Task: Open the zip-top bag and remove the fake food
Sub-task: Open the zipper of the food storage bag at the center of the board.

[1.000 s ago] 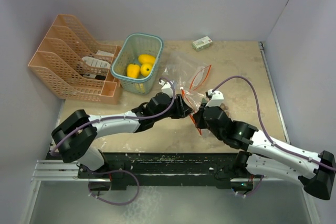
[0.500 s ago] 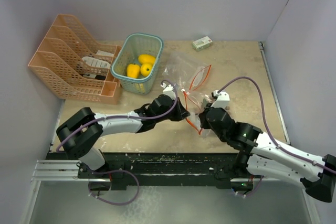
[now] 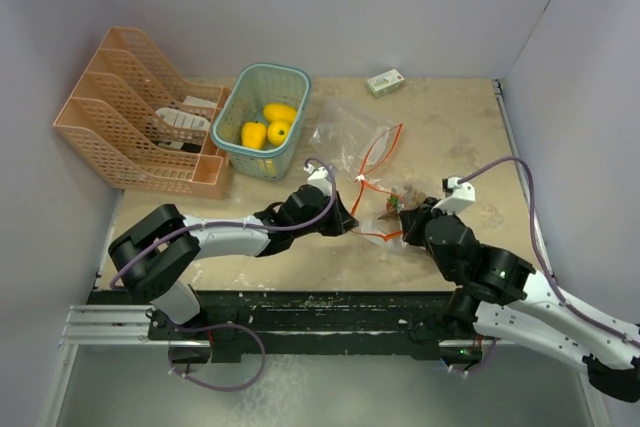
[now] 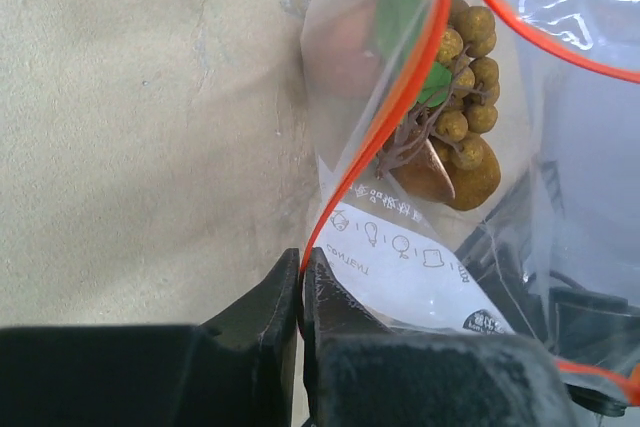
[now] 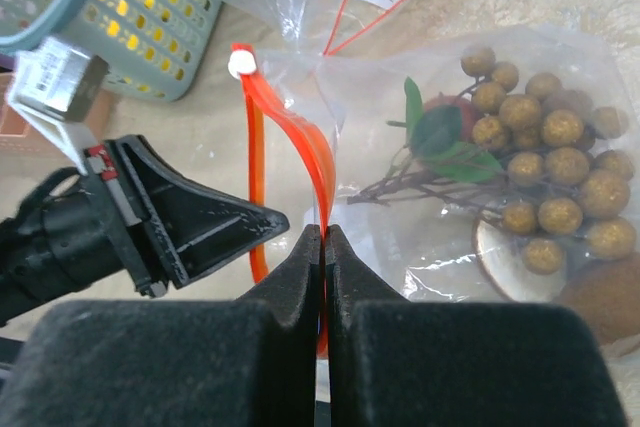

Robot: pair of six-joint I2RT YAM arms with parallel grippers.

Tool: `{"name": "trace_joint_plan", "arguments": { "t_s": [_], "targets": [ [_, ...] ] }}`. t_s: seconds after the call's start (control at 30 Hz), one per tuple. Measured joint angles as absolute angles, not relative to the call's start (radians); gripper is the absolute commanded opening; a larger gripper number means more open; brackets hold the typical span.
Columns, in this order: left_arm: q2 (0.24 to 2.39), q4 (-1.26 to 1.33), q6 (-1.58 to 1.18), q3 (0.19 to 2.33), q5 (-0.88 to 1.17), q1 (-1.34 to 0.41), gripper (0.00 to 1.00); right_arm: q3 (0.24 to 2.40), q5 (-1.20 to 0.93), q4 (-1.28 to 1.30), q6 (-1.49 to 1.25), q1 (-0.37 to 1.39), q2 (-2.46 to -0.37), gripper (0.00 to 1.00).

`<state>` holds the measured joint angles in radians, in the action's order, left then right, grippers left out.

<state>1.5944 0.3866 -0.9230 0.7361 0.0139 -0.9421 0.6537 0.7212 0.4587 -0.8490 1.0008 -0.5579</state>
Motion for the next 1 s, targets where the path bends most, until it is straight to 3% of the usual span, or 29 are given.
{"name": "trace_joint_plan", "arguments": {
  "t_s": [0.2, 0.57, 1.0],
  "targets": [
    [1.547, 0.329, -0.878, 0.740, 0.000, -0.949, 0.26, 0.649, 0.719, 0.454, -0.854, 1.001, -0.665, 0.00],
    [1.328, 0.210, -0.813, 0.783, -0.057, -0.964, 0.26, 0.613, 0.688, 0.376, -0.844, 1.001, -0.720, 0.00],
    [1.523, 0.236, -0.810, 0.879, 0.001, -0.964, 0.24, 0.613, 0.662, 0.338, -0.830, 1.001, -0.703, 0.00]
  ]
}}
